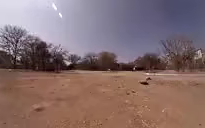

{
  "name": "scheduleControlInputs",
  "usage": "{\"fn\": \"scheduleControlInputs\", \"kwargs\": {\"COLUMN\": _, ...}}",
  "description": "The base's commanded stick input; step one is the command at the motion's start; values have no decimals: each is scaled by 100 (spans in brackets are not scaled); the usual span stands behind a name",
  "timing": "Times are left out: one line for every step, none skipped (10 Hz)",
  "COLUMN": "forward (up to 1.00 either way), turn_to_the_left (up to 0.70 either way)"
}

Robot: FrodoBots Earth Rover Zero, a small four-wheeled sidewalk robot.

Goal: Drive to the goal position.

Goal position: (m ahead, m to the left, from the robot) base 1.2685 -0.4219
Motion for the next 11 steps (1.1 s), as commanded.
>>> {"fn": "scheduleControlInputs", "kwargs": {"forward": 100, "turn_to_the_left": 0}}
{"fn": "scheduleControlInputs", "kwargs": {"forward": 100, "turn_to_the_left": 0}}
{"fn": "scheduleControlInputs", "kwargs": {"forward": 100, "turn_to_the_left": 0}}
{"fn": "scheduleControlInputs", "kwargs": {"forward": 100, "turn_to_the_left": 0}}
{"fn": "scheduleControlInputs", "kwargs": {"forward": 100, "turn_to_the_left": 0}}
{"fn": "scheduleControlInputs", "kwargs": {"forward": 100, "turn_to_the_left": 0}}
{"fn": "scheduleControlInputs", "kwargs": {"forward": 100, "turn_to_the_left": 0}}
{"fn": "scheduleControlInputs", "kwargs": {"forward": 100, "turn_to_the_left": 0}}
{"fn": "scheduleControlInputs", "kwargs": {"forward": 100, "turn_to_the_left": 0}}
{"fn": "scheduleControlInputs", "kwargs": {"forward": 100, "turn_to_the_left": 0}}
{"fn": "scheduleControlInputs", "kwargs": {"forward": 100, "turn_to_the_left": 0}}
